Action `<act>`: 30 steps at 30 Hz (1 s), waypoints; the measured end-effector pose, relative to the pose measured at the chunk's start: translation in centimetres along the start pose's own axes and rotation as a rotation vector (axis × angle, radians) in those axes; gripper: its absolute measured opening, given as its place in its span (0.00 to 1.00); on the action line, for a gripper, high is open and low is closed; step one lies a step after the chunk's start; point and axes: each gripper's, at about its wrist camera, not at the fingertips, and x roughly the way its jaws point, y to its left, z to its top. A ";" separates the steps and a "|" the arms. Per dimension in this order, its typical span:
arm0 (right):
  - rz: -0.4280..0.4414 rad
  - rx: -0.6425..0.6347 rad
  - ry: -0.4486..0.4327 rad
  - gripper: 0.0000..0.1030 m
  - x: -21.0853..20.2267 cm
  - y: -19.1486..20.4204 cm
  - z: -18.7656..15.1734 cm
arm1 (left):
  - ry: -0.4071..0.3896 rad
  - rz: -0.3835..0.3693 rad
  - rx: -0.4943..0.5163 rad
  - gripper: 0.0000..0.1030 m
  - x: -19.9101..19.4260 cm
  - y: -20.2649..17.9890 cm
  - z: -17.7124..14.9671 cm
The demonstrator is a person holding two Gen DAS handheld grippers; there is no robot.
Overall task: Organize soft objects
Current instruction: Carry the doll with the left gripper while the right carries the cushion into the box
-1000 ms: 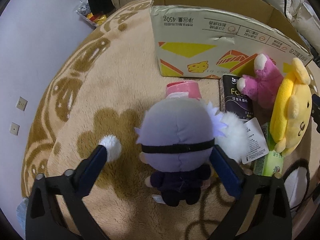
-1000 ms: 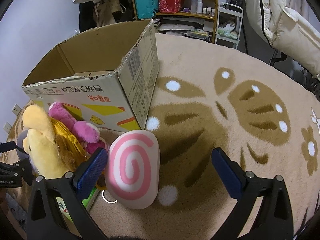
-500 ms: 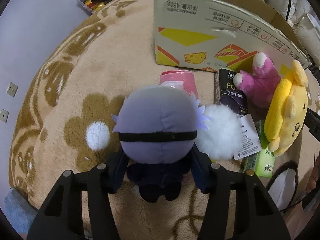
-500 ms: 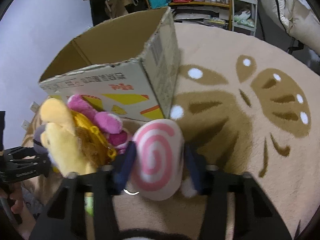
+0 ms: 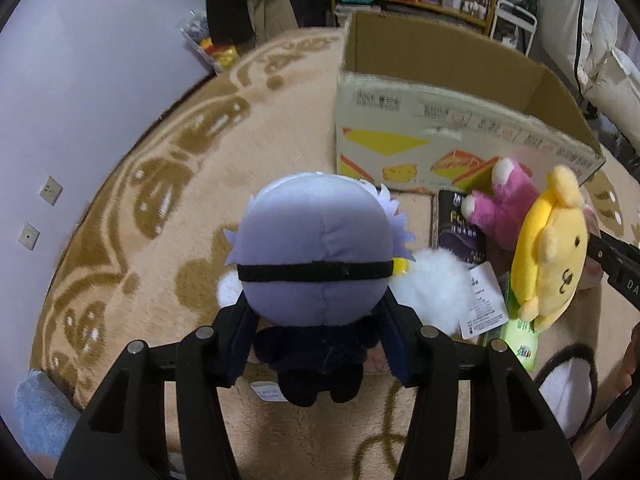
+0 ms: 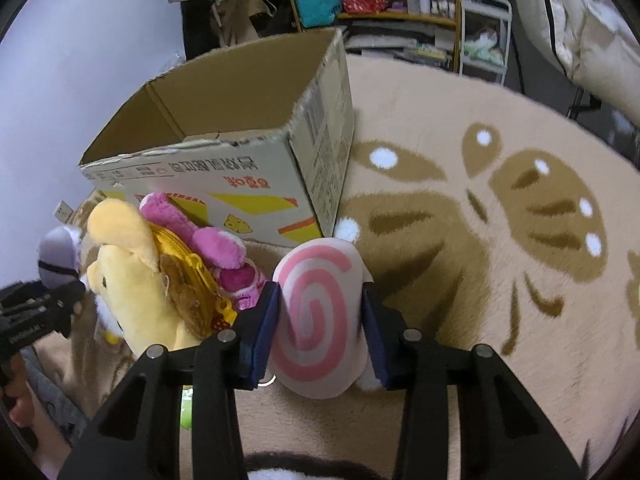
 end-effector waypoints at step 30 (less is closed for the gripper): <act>-0.009 -0.100 -0.374 0.40 -10.4 2.9 5.7 | -0.368 0.051 -0.016 0.52 -6.9 1.7 4.8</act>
